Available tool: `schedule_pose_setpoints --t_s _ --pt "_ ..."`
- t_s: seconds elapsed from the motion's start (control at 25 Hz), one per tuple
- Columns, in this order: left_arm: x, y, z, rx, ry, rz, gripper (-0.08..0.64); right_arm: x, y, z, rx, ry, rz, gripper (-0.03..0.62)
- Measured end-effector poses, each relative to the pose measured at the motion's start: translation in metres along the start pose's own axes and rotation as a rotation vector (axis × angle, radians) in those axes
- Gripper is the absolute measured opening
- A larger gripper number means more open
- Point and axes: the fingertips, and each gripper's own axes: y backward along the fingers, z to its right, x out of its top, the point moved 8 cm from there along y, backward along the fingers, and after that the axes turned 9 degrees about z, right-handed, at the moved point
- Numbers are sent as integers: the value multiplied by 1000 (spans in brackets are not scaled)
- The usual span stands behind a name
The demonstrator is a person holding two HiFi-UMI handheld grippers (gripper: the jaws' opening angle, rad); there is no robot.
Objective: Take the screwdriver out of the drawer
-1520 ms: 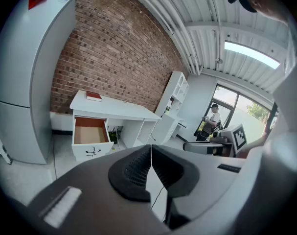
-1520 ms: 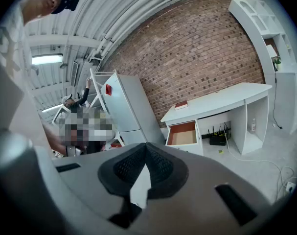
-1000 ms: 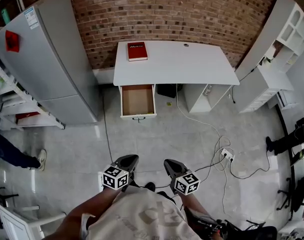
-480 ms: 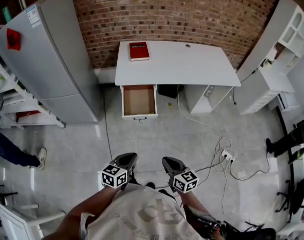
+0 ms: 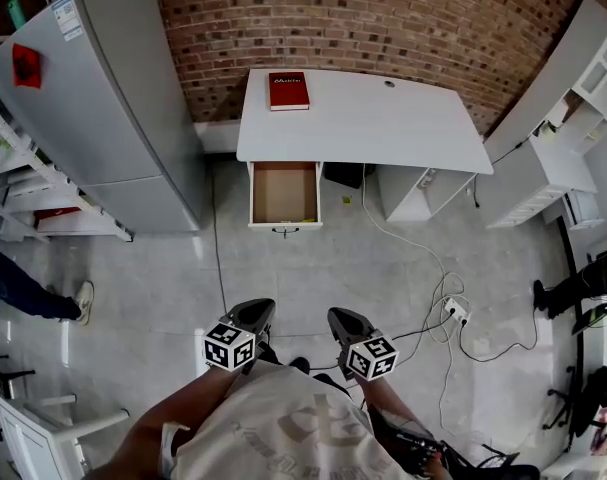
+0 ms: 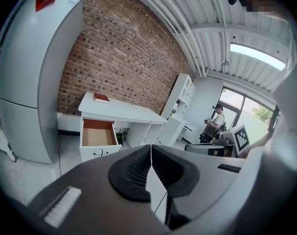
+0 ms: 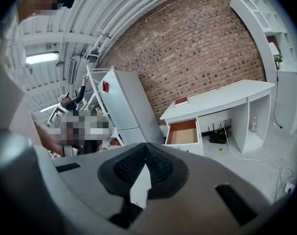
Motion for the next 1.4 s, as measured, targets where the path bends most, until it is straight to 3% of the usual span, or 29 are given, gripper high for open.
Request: schedule_pose_setpoints --t_s 0.24,0.48,0.88,1.4 --pt "11 -22 -22 -10 14 -7 11 10 -21 13 -25 2 -5 6" --pt "40 -50 -56 -40 8 -5 11 34 -51 26 -58 -10 55 6" --pt "84 -97 -105 -133 -18 -22 11 63 -100 41 -149 -9 86 6" --pt "115 -113 -181 -187 -33 -76 9 81 -163 51 -270 -36 135 6"
